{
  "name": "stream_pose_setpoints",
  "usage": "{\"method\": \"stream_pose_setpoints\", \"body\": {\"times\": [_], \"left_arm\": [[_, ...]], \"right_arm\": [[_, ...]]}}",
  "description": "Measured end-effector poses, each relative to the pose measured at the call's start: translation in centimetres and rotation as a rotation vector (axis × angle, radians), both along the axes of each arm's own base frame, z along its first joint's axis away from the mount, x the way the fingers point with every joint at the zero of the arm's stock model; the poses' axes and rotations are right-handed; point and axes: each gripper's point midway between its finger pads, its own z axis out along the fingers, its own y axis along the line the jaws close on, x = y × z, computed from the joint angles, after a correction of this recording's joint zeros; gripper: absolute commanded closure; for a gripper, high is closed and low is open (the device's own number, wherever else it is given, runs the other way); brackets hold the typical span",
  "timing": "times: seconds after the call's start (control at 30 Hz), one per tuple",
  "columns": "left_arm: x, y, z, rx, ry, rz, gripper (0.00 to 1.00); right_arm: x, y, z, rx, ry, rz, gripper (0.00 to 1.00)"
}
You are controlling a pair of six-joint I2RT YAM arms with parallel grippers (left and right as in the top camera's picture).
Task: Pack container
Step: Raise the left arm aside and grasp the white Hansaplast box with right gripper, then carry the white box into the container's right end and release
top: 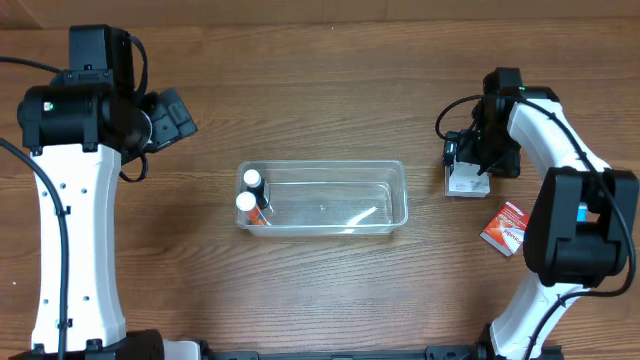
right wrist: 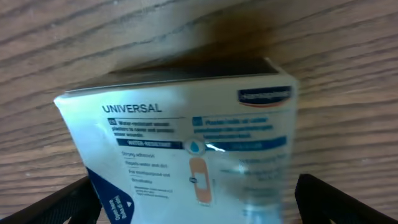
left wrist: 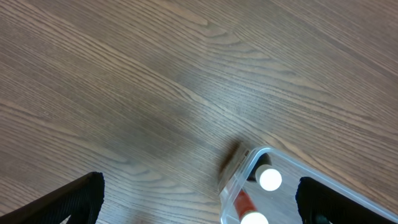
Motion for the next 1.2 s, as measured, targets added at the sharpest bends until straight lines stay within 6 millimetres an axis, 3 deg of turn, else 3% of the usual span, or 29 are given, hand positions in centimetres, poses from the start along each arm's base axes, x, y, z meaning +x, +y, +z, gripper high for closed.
{"method": "stream_pose_setpoints", "body": {"times": [0.3,0.47,0.93,1.1,1.2], "left_arm": [[0.1,0.0,-0.3,0.0,0.01,0.0,0.0],[0.0,0.0,-0.3,-0.001,0.013,0.0,0.0],[0.0,0.0,-0.3,-0.001,0.013,0.0,0.0],[0.0,0.0,-0.3,0.0,0.013,0.0,0.0],[0.0,0.0,-0.3,0.0,0.013,0.0,0.0]], "right_arm": [[0.1,0.4,-0.2,0.024,-0.003,0.016,0.0],[-0.8,0.5,-1.4,0.029,0.019,0.015,0.01],[-0.9,0.5,-1.7,0.03,0.026,0.017,0.33],[-1.6,0.6,-0.4,0.032,0.073,0.006,0.33],[-1.2,0.6,1.5,0.033,0.061,0.0,0.32]]}}
